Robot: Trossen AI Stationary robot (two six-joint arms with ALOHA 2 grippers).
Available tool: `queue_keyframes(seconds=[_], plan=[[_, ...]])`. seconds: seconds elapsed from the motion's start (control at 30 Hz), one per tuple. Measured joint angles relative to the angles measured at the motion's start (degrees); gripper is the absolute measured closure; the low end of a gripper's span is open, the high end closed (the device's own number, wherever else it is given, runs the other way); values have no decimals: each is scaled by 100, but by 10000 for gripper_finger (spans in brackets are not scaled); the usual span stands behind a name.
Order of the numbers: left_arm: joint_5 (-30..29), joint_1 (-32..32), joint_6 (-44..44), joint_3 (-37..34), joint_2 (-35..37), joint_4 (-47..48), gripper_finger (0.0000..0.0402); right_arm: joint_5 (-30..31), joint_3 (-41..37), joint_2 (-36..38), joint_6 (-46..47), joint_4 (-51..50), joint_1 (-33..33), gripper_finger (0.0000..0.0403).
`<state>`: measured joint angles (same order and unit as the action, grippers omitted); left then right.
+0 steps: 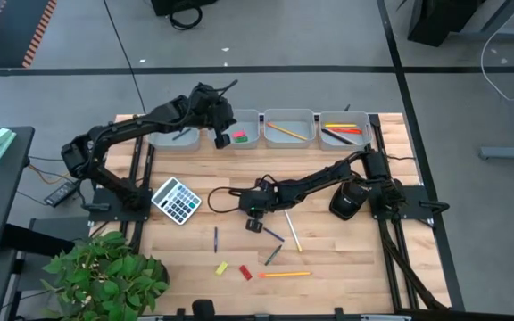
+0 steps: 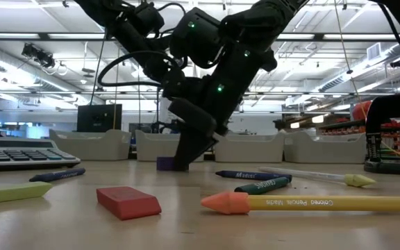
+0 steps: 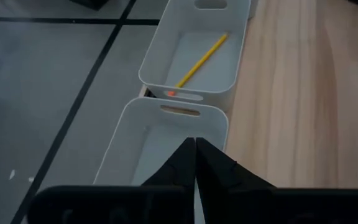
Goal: Sort crayons/erasers/pens/pencils in bins
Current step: Put the blue eraser into the gray bin
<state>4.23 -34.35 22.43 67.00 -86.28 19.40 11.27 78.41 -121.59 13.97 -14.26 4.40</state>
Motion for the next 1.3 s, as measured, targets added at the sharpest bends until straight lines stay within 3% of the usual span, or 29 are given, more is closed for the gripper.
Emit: queue_keyframes(seconds=[0.17, 0.3, 0.47, 0.73, 0.93, 1.3], plan=[[-69, -62, 140, 0, 0, 17, 376, 58, 0, 5, -209, -11, 0, 359], [-492, -175, 69, 0, 0, -12, 382, 199, -2, 5, -320, -24, 2, 362], [-551, -265, -105, 0, 0, -188, 391, 629, -20, 179, -768, -221, -143, 364], [-565, -262, -227, 0, 0, -558, 382, 691, -17, 986, -1638, -232, -1138, 364], [-570, -220, -115, 0, 7, -898, 395, 686, -2, 1256, -2495, 365, -2023, 365], [-558, -786, -83, 0, 13, -1210, 389, -544, -1, 1077, -2771, 1103, -3029, 365]])
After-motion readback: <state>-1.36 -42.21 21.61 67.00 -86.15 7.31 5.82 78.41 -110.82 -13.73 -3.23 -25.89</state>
